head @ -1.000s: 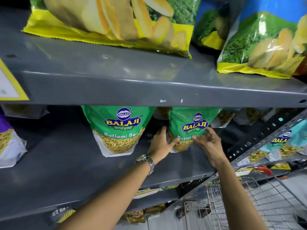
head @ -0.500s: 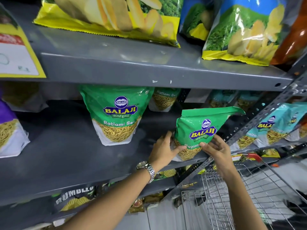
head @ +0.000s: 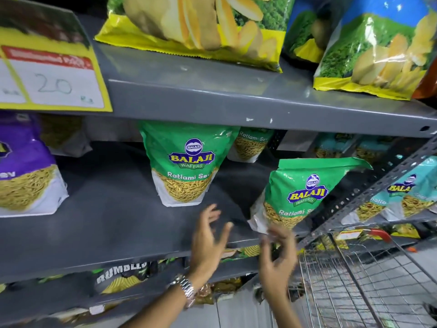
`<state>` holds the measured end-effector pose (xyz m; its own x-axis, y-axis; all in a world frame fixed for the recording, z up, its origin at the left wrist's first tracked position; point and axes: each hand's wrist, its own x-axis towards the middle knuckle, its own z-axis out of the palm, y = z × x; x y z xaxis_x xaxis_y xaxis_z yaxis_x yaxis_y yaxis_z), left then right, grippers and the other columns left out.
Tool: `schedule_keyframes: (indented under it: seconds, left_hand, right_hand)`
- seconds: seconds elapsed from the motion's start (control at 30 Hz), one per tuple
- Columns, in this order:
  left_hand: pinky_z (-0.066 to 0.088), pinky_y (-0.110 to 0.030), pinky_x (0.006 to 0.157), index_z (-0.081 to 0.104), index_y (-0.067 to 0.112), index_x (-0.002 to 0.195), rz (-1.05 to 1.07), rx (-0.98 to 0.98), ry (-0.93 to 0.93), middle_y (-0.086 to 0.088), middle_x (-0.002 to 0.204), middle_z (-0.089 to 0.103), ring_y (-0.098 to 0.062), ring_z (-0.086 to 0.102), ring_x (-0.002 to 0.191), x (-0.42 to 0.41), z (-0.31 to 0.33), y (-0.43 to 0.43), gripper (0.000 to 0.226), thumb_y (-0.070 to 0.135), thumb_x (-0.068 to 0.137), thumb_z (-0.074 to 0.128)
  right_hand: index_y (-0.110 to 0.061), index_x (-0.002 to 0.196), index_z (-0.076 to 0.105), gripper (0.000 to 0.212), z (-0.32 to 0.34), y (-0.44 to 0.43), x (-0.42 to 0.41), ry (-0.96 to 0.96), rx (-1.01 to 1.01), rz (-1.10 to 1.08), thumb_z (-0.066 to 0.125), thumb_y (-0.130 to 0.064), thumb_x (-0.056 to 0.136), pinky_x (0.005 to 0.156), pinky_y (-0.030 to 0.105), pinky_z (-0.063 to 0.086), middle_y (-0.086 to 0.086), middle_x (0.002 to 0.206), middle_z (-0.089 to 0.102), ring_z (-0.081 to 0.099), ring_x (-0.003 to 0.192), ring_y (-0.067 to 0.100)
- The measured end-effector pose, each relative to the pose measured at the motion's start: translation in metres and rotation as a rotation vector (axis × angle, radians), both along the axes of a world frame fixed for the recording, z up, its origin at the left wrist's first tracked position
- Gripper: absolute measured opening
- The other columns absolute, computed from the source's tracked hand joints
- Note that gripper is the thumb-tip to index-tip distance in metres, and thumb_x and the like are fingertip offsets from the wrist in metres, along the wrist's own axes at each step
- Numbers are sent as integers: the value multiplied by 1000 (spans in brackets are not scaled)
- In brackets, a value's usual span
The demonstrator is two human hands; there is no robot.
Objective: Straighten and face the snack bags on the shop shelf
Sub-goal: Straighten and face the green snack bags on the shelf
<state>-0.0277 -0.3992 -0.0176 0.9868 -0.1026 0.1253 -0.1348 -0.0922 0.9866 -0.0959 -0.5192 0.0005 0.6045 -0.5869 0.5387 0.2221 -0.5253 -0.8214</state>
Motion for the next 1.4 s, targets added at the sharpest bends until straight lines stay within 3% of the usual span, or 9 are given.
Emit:
schedule_keyframes:
  seconds: [0.1, 0.2, 0.3, 0.37, 0.43, 0.5, 0.57, 0.83, 1.4]
  left_hand:
    - [49, -41, 94, 42, 24, 123, 347, -107, -14, 1, 119, 48, -3, 52, 113, 20, -3, 39, 51, 26, 80, 70]
    - [41, -37, 104, 29, 8, 138, 346, -126, -7, -1, 130, 33, 20, 40, 111, 55, 12, 73, 73, 21, 79, 71]
    - [19, -37, 117, 15, 12, 146, 224, -4, 37, -7, 151, 19, -8, 21, 138, 85, 28, 93, 104, 60, 68, 66]
    - [10, -27, 113, 10, 18, 147, 123, 76, 55, -8, 157, 7, -15, 11, 144, 98, 32, 100, 123, 86, 52, 49]
    - [8, -34, 115, 15, 26, 146, 45, 145, 64, -4, 157, 15, -20, 15, 143, 106, 31, 103, 115, 90, 54, 39]
    - [23, -50, 116, 27, 32, 140, -12, 159, 72, 3, 147, 40, -21, 34, 136, 108, 26, 106, 93, 86, 65, 39]
    - [34, -50, 109, 33, 36, 134, -18, 143, 100, 7, 139, 50, -16, 45, 129, 107, 23, 107, 77, 79, 72, 42]
    - [44, -32, 99, 44, 33, 127, -41, 52, 149, 11, 126, 60, -10, 56, 117, 68, 33, 113, 55, 55, 79, 60]
    - [51, -45, 96, 51, 42, 116, -111, -110, 248, 12, 120, 65, -9, 60, 112, 22, 28, 120, 60, 63, 64, 70]
  right_hand:
    - [-15, 111, 57, 29, -9, 33, 29, 184, -73, 320, 60, -24, 84, 85, 16, 46, -7, 108, 61, 60, 100, 5]
    - [-19, 123, 47, 37, 3, 44, 84, 275, 286, 361, 60, -23, 88, 92, 13, 43, 0, 121, 56, 56, 106, -4]
    - [-26, 131, 40, 46, 16, 41, 133, 352, 531, 373, 56, -27, 88, 104, 31, 39, 0, 126, 50, 51, 114, 8]
    - [-22, 132, 42, 39, 23, 43, 150, 380, 566, 459, 50, -17, 94, 90, 22, 47, -6, 117, 57, 58, 101, -1]
    - [-22, 118, 50, 27, 27, 47, 160, 362, 604, 491, 45, -9, 95, 67, 14, 48, -13, 98, 64, 62, 76, -10]
    - [-22, 101, 57, 18, 27, 51, 163, 369, 622, 486, 45, -9, 95, 62, 18, 46, -18, 77, 68, 61, 62, -6]
    - [-23, 91, 57, 16, 26, 52, 159, 382, 624, 485, 45, -13, 96, 62, 18, 46, -21, 68, 69, 60, 61, -5]
    - [-25, 88, 60, 20, 34, 51, 115, 378, 647, 492, 47, -13, 96, 75, 25, 49, -11, 89, 69, 64, 81, 3]
    - [-24, 91, 59, 18, 31, 53, 57, 378, 635, 413, 45, -16, 98, 82, 30, 48, -3, 92, 64, 60, 89, 14]
